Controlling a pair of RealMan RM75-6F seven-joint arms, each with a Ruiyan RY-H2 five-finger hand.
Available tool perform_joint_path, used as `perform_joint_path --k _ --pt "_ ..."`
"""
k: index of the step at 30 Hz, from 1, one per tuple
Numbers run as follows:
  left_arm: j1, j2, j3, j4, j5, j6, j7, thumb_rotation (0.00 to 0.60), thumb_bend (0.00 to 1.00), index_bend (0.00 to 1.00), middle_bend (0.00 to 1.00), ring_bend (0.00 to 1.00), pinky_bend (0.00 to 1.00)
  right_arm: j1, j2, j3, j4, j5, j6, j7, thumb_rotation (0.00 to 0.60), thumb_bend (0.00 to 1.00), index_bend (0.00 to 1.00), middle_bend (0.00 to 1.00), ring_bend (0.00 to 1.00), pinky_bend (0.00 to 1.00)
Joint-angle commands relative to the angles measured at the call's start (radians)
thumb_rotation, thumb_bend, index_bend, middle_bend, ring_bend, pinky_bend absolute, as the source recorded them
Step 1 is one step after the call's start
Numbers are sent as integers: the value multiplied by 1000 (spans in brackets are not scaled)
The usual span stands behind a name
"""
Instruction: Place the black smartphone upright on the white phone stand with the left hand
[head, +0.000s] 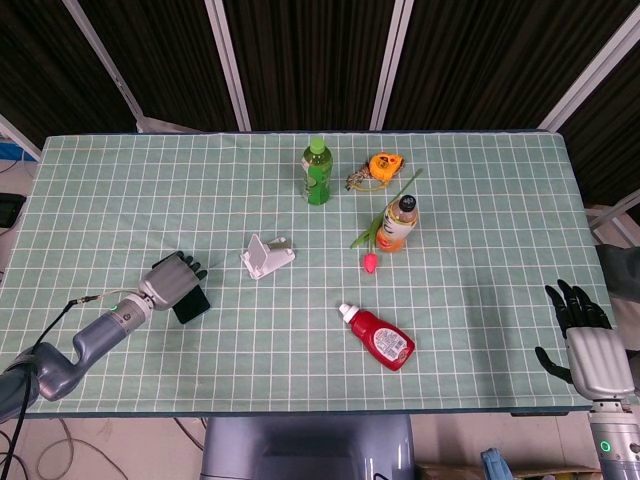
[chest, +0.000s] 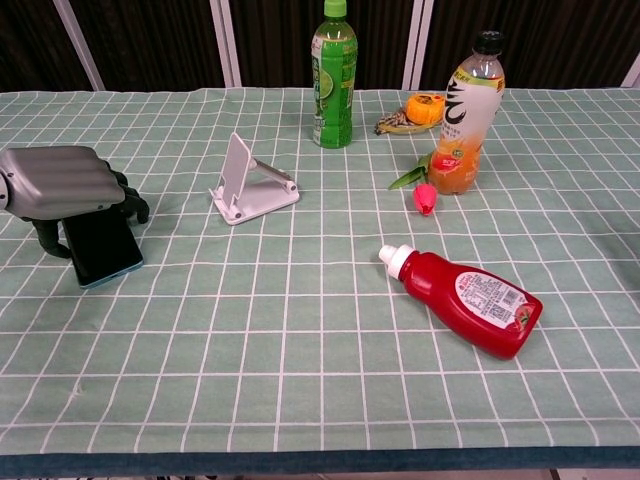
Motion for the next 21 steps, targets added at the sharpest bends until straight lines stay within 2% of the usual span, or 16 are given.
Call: perform_joint_path --k 1,4,7,21 --pt "-1 0 3 0 -2 -4 -5 600 178 395 451 342 428 0 0 0 1 0 0 1 600 362 64 0 0 178" --pt "1 0 7 -1 -1 2 -9 600 241 460 519 402 475 0 -1 0 2 -1 0 3 600 363 64 0 0 178" --pt "6 0 9 0 -1 14 -14 600 264 491 551 431 498 -1 -1 0 3 -2 2 4 600 362 64 0 0 178" --pt "14 32 -9 -26 -11 68 -52 600 273 521 583 467 527 -1 -1 -1 4 -4 3 7 600 363 64 0 0 178"
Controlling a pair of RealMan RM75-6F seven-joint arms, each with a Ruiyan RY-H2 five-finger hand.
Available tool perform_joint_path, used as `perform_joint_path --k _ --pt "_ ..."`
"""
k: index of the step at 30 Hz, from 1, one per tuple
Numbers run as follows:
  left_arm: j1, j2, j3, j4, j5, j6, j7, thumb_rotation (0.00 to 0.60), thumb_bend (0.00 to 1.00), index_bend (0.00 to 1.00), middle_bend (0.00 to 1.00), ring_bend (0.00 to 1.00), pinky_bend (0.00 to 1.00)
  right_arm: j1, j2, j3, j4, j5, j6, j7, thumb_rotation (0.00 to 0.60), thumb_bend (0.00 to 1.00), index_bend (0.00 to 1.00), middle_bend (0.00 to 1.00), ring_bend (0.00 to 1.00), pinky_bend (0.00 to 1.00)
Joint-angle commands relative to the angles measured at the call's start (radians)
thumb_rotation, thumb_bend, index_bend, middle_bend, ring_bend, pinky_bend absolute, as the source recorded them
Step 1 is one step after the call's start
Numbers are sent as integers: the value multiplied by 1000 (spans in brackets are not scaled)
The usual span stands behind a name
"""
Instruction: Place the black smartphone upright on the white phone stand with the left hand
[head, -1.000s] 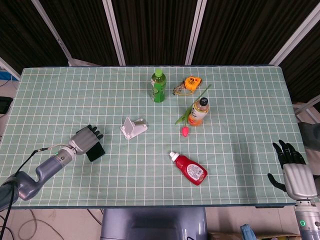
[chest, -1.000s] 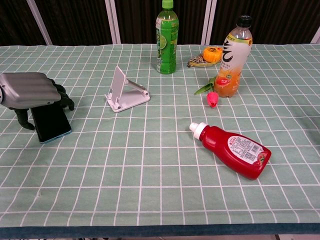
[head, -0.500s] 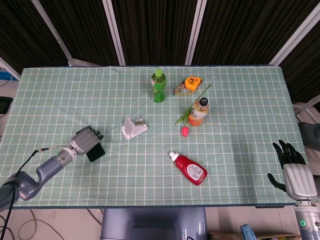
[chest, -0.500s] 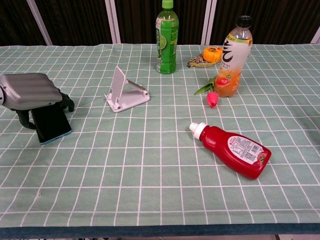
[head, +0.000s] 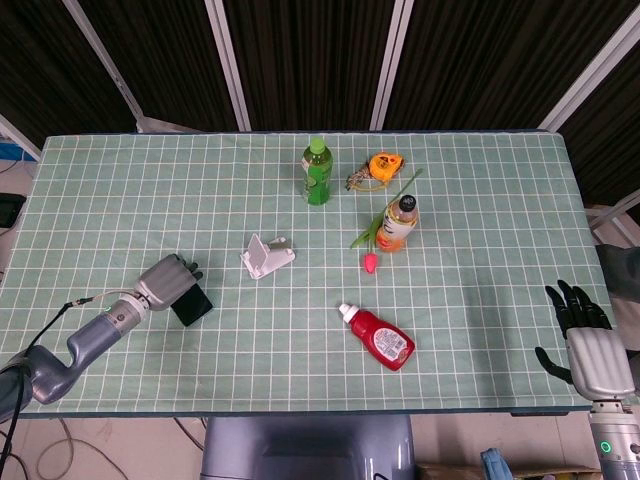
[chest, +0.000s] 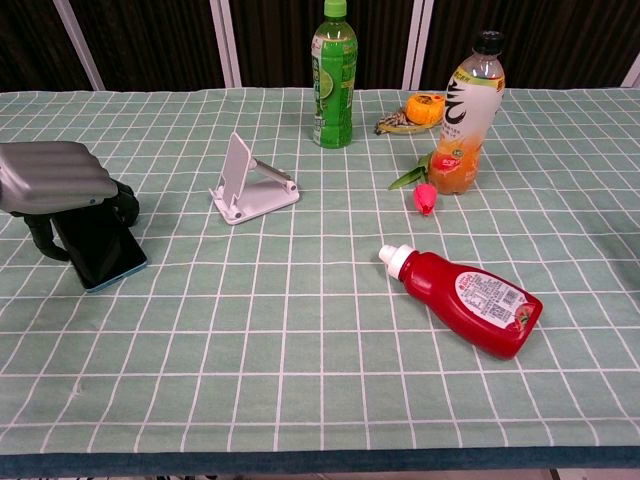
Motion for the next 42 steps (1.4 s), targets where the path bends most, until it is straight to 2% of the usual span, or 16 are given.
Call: perform_joint_path --k 1,6,8,14,16,21,26,32,39,42 --pt "3 14 -11 -20 -10 14 -7 600 273 524 585 469 527 0 0 0 1 0 0 1 600 363 64 0 0 178" --pt "26 16 -53 -58 -67 50 -39 600 272 537 595 481 532 0 -1 0 2 -1 1 5 600 363 63 0 0 178" --pt "45 15 -106 -97 -137 77 -71 600 272 542 599 485 538 0 -1 0 3 -2 1 7 600 363 64 0 0 178" --pt "93 -1 -236 -249 -342 154 -52 600 273 543 602 487 544 0 -1 0 5 -3 0 10 600 363 63 0 0 178" --pt "108 -22 -291 -310 -431 200 -34 600 273 540 601 487 545 0 0 0 4 -2 0 10 600 363 63 0 0 178" --pt "112 -85 -392 -420 -619 291 40 600 272 534 596 486 545 1 0 0 5 -2 -1 11 600 363 63 0 0 178" --pt "105 -156 -467 -478 -761 373 78 600 273 532 595 487 546 1 0 -1 7 -3 -3 14 600 363 64 0 0 178" --pt "91 -223 -573 -525 -945 419 59 600 273 534 593 486 546 2 1 -1 7 -2 -5 16 600 363 64 0 0 178" --pt "49 -287 -635 -513 -1063 428 52 600 272 534 594 486 547 2 2 -1 7 -1 -7 20 600 364 64 0 0 178" --pt "33 -301 -648 -507 -1083 423 50 600 273 534 594 487 547 3 3 -1 7 -1 -8 21 600 363 64 0 0 178"
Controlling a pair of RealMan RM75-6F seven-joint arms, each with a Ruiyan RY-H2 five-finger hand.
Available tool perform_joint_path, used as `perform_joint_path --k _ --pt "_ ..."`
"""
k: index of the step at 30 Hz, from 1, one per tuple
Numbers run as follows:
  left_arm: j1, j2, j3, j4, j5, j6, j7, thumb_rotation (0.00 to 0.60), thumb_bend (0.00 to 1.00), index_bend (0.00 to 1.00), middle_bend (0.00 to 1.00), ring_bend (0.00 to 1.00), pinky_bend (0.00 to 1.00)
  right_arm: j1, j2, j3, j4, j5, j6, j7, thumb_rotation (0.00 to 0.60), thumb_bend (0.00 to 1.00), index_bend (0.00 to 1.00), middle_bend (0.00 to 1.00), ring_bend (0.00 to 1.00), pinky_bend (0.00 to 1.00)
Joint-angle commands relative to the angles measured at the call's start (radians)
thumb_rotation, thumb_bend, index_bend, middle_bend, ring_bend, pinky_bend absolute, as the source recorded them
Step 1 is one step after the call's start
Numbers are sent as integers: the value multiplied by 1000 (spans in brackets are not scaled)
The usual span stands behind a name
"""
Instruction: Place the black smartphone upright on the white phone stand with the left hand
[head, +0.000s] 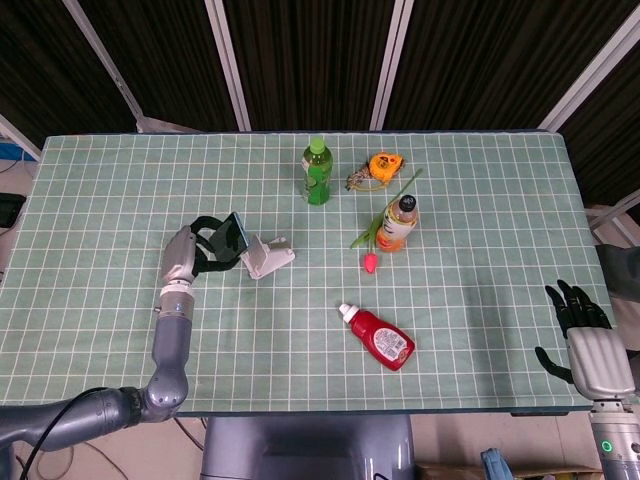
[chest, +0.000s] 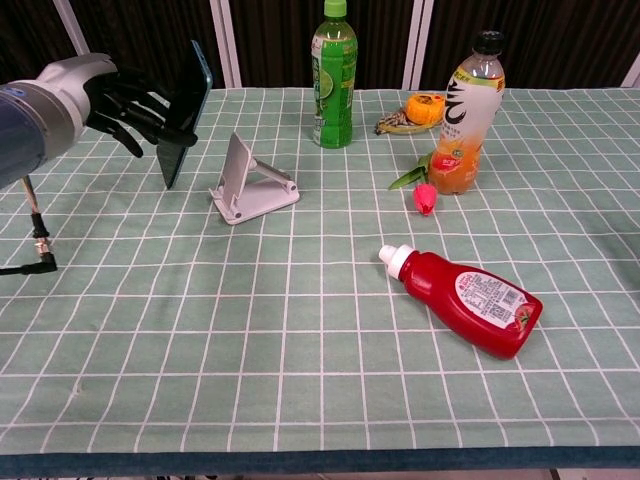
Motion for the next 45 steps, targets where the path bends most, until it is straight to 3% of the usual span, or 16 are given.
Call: perform_joint_path --k 1,26,45 --pt "-17 -17 -17 6 -18 -3 -8 600 273 534 593 486 547 0 0 0 0 0 -1 0 600 363 64 0 0 178" --pt "-60 -84 -48 92 -71 -116 -132 600 273 533 590 486 549 2 2 -1 3 -1 -4 12 600 363 63 0 0 178" --pt "-43 -96 -24 131 -39 -144 -204 600 273 530 589 485 549 2 3 -2 4 -3 -4 13 600 363 64 0 0 178"
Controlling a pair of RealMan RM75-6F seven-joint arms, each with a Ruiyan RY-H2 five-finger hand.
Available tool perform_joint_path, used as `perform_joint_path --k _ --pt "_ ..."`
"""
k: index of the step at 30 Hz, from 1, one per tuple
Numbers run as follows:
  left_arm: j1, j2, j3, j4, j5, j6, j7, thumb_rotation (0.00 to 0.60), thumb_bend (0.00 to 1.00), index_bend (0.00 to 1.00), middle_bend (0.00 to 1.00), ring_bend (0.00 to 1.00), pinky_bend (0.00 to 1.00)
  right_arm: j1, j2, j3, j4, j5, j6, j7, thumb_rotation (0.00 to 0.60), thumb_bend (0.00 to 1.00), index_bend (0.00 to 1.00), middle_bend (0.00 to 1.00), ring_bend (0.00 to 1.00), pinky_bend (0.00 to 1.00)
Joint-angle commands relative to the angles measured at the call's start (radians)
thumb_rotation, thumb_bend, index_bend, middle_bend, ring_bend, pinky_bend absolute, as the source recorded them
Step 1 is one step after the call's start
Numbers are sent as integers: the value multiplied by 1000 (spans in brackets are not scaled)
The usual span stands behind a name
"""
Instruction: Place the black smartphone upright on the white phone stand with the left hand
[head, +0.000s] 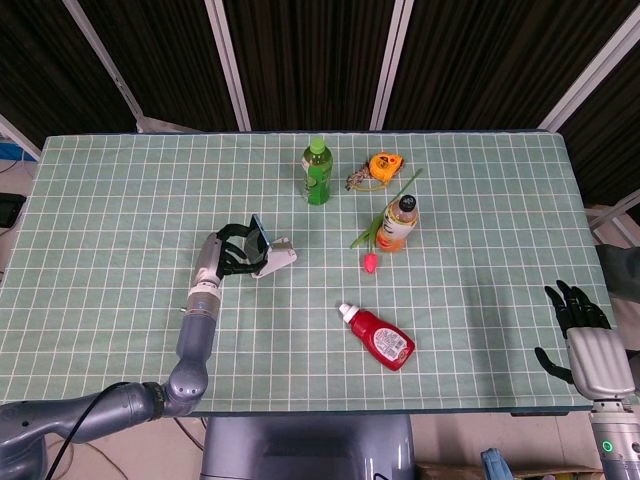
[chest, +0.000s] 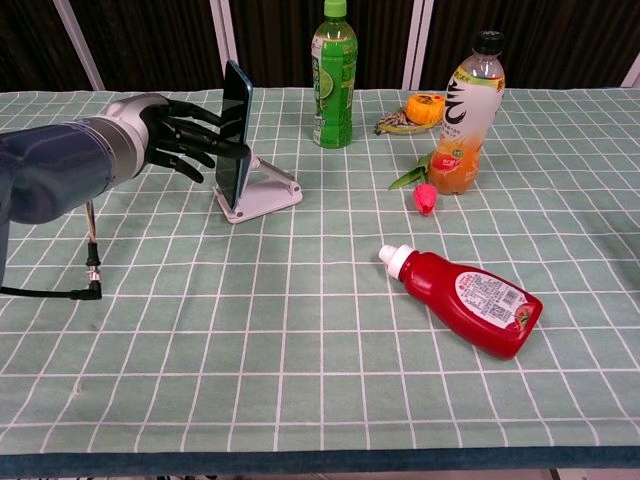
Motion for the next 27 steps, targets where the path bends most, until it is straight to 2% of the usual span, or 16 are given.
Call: perform_joint_path --k 1,19,27 --pt "0 2 4 5 3 -8 -3 600 273 529 589 484 549 0 0 0 0 0 0 0 600 363 64 0 0 178" --pt "16 28 25 26 15 -80 -48 600 273 514 582 473 548 0 0 0 0 0 1 -2 600 364 63 0 0 178" --pt "14 39 38 24 19 -88 -42 600 272 428 493 384 482 0 -1 -1 1 -1 0 -2 600 364 66 0 0 178"
